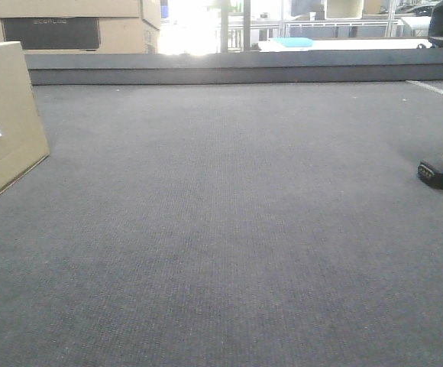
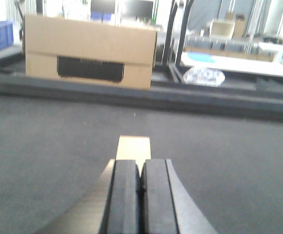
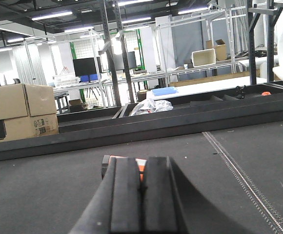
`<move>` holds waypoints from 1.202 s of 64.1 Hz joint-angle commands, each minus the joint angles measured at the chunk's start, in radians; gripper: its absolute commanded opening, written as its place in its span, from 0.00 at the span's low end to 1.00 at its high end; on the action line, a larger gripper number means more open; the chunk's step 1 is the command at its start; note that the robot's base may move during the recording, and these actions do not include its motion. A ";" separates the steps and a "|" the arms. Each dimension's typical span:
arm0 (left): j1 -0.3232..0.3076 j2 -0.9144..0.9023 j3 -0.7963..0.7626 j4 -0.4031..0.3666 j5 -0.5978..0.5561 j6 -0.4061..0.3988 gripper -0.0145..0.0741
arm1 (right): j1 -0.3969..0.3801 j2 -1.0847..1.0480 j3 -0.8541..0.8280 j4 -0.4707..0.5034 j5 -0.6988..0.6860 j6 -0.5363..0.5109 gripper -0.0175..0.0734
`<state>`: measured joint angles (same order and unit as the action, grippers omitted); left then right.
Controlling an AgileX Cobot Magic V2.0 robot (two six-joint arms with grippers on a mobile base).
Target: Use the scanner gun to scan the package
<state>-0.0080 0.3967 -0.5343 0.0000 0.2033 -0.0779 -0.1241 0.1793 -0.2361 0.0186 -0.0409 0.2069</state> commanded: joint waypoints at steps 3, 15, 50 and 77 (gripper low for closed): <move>0.003 -0.036 0.002 0.000 -0.012 -0.006 0.04 | -0.004 -0.005 -0.001 0.003 -0.019 -0.009 0.01; 0.003 -0.048 0.002 0.000 -0.012 -0.006 0.04 | -0.004 -0.005 -0.001 0.003 -0.019 -0.009 0.01; 0.003 -0.048 0.002 0.000 -0.012 -0.006 0.04 | 0.041 -0.053 0.176 0.028 -0.080 -0.271 0.01; 0.003 -0.048 0.002 0.000 -0.012 -0.006 0.04 | 0.081 -0.066 0.236 0.022 -0.071 -0.256 0.01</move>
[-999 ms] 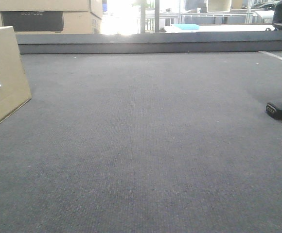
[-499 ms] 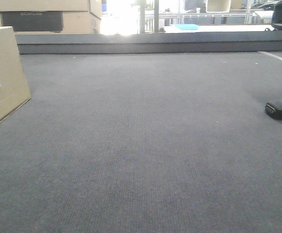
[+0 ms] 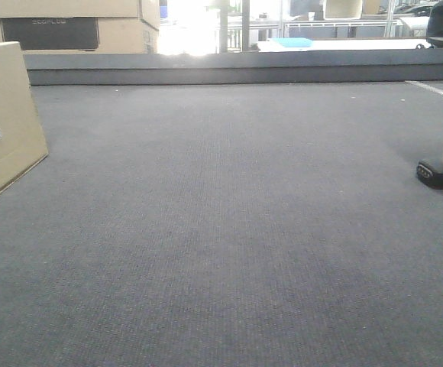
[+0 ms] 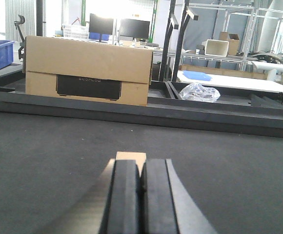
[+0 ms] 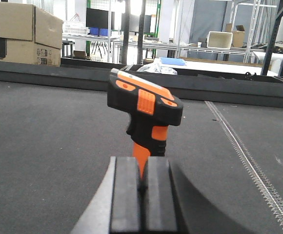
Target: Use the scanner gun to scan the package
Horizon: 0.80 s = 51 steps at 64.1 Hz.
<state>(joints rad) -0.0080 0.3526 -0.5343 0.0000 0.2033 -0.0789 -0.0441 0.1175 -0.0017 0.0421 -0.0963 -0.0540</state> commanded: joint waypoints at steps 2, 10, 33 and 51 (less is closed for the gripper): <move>0.003 -0.003 0.002 0.000 -0.012 -0.005 0.04 | 0.001 -0.004 0.002 -0.001 -0.011 0.007 0.01; 0.003 -0.003 0.002 0.000 -0.012 -0.005 0.04 | 0.001 -0.004 0.002 0.030 0.013 0.007 0.01; 0.003 -0.003 0.002 0.000 -0.012 -0.005 0.04 | 0.007 -0.004 0.002 0.085 0.010 -0.049 0.01; 0.003 -0.003 0.002 0.000 -0.012 -0.005 0.04 | 0.007 -0.004 0.002 0.085 0.008 -0.049 0.01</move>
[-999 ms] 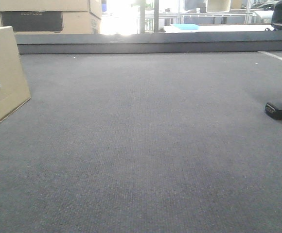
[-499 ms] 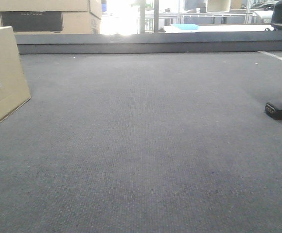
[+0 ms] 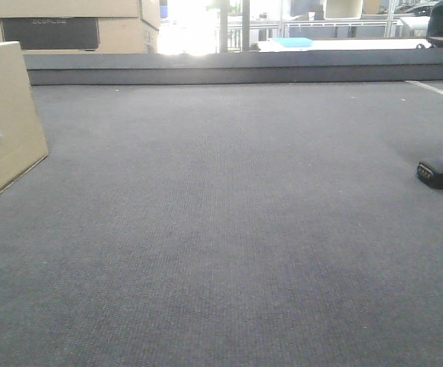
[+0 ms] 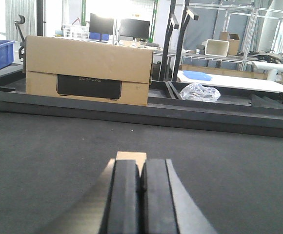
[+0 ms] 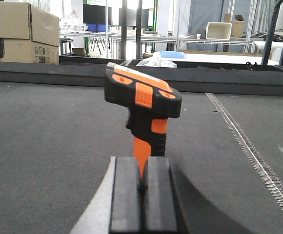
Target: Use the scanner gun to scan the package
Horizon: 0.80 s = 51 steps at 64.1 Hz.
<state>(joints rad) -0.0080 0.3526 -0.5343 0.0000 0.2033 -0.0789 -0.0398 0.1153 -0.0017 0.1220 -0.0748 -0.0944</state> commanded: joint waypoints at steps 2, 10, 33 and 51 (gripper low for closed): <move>0.003 -0.003 0.002 0.000 -0.012 -0.005 0.04 | 0.003 -0.002 0.002 0.005 -0.014 -0.008 0.01; 0.003 -0.003 0.002 0.000 -0.012 -0.005 0.04 | 0.003 -0.002 0.002 0.005 -0.014 -0.008 0.01; 0.003 -0.003 0.002 0.000 -0.012 -0.005 0.04 | 0.003 -0.002 0.002 0.005 -0.014 -0.008 0.01; 0.001 -0.087 0.071 0.123 0.011 -0.005 0.04 | 0.003 -0.002 0.002 0.005 -0.014 -0.008 0.01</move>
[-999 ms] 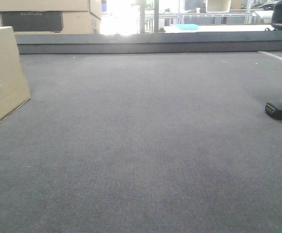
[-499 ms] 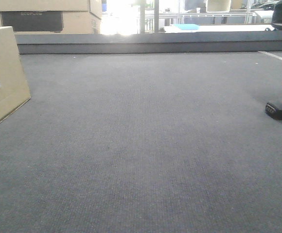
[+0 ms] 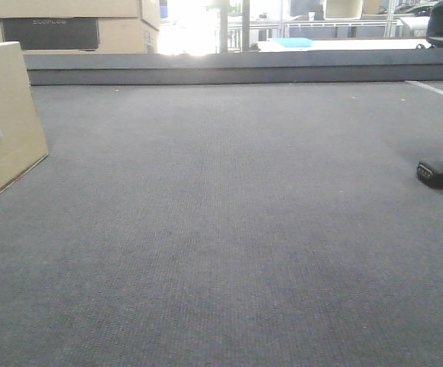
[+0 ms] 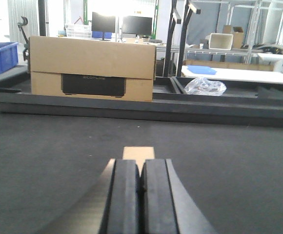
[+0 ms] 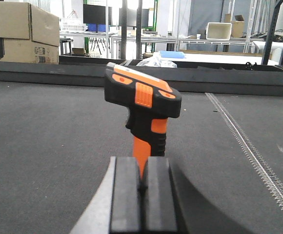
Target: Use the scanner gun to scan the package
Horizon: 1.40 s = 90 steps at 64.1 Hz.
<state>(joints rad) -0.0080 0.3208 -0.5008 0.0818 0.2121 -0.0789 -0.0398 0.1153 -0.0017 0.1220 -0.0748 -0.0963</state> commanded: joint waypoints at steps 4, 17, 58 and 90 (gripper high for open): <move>0.001 -0.110 0.095 0.024 0.002 -0.005 0.04 | 0.003 -0.002 0.002 0.005 -0.014 -0.007 0.01; 0.001 -0.239 0.280 -0.031 -0.013 -0.005 0.04 | 0.003 -0.002 0.002 0.005 -0.014 -0.007 0.01; 0.003 -0.321 0.501 -0.033 -0.221 -0.005 0.04 | 0.003 -0.002 0.002 0.005 -0.014 -0.007 0.01; 0.003 -0.321 0.501 -0.033 -0.221 -0.005 0.04 | 0.003 -0.002 0.002 0.005 -0.014 -0.007 0.01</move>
<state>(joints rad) -0.0080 0.0050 0.0021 0.0505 0.0153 -0.0789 -0.0398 0.1153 0.0005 0.1238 -0.0748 -0.0963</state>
